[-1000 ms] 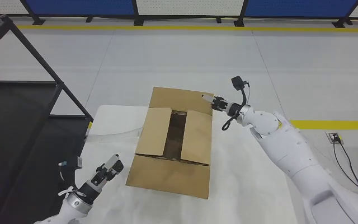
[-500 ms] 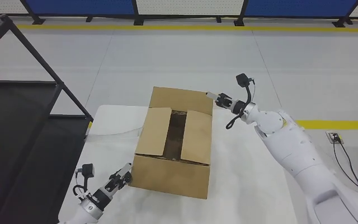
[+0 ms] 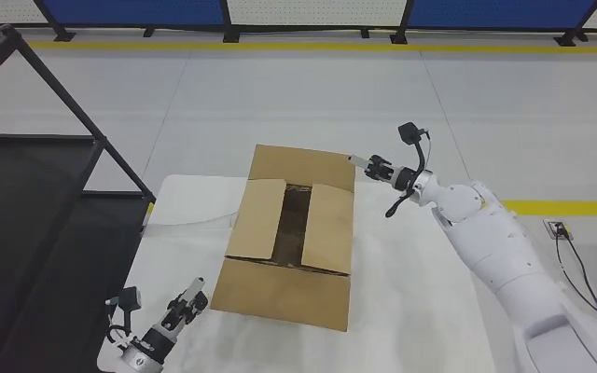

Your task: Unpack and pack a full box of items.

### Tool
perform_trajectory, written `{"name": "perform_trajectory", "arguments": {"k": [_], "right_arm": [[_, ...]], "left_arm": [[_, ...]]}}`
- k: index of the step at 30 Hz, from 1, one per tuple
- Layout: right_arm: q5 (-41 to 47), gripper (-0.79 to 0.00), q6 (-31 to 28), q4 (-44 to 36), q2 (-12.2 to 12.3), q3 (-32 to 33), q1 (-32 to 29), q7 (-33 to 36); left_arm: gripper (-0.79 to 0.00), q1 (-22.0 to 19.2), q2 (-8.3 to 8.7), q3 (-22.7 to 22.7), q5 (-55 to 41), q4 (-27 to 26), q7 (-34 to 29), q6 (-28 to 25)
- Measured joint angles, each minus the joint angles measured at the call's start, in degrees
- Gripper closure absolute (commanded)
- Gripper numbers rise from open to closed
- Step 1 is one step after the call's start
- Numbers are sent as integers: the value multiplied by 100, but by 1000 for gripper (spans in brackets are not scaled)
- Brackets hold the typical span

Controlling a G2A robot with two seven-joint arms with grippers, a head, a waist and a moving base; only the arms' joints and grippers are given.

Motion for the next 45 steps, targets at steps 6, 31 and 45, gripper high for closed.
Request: {"name": "perform_trajectory", "arguments": {"k": [6,31,45], "right_arm": [[-91,-785,1,125,-17,90,78,121],[-505,-785,478,877,-384,117,385,60],[-366,-785,-226,1393,-624,161,367,693]], "left_arm": [[-785,-155,-18,343,42,186,-64,-183],[0,-247,20,803,-508,395,-918,-203],[0,341,136,407,-1188,173,-1999,-417]]}}
